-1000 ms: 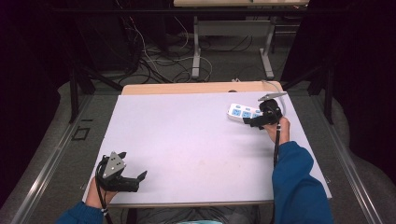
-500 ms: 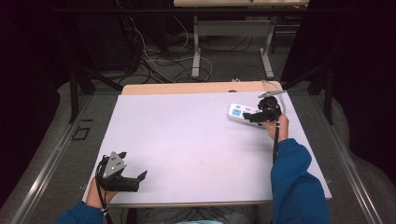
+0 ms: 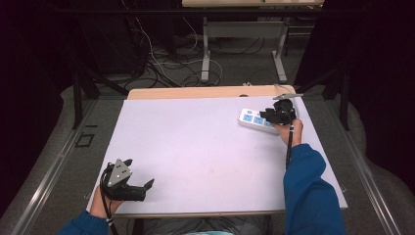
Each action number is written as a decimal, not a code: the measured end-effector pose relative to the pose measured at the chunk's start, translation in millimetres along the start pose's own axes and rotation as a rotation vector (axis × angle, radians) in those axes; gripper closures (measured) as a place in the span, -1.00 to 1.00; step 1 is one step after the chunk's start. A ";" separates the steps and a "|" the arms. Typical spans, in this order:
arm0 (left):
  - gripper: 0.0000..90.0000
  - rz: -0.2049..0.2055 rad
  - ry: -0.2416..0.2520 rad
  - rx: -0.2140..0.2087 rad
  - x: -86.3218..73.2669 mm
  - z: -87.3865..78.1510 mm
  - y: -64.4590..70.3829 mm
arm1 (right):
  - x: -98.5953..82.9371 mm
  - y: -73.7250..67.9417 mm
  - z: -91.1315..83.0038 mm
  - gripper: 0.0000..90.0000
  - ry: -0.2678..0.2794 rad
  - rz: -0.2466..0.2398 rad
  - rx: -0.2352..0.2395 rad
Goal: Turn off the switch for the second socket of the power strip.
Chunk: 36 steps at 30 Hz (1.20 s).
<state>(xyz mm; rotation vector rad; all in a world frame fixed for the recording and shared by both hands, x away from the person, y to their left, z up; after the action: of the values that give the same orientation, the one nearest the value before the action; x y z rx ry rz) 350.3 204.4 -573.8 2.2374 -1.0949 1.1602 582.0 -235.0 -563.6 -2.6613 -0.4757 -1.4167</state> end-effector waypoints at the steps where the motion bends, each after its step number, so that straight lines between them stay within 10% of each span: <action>1: -0.99 -0.008 0.001 -0.006 -0.2 0.5 1.2 | 0.1 2.0 0.2 0.76 -0.009 0.018 -0.009; 6: -0.99 -0.011 0.002 -0.008 -0.2 1.0 1.5 | 1.7 5.6 7.0 1.00 -0.001 0.036 -0.037; 36: -0.99 0.002 -0.003 -0.009 0.5 2.4 0.4 | -2.3 8.9 38.2 1.00 -0.030 0.007 -0.126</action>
<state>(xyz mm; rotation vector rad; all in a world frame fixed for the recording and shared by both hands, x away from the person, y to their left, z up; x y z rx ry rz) 351.4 202.3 -574.8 2.2325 -1.1023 1.1507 613.9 -235.4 -586.5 -2.7825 -0.3919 -1.4523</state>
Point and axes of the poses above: each handheld gripper's, and its own axes: z roughly forward along the jaws, x roughly out of its top, y roughly to its right, the point moved 10 cm from there along z, roughly forward along the jaws, and after that the axes turned 14 degrees about -x, right-handed, at the moved point
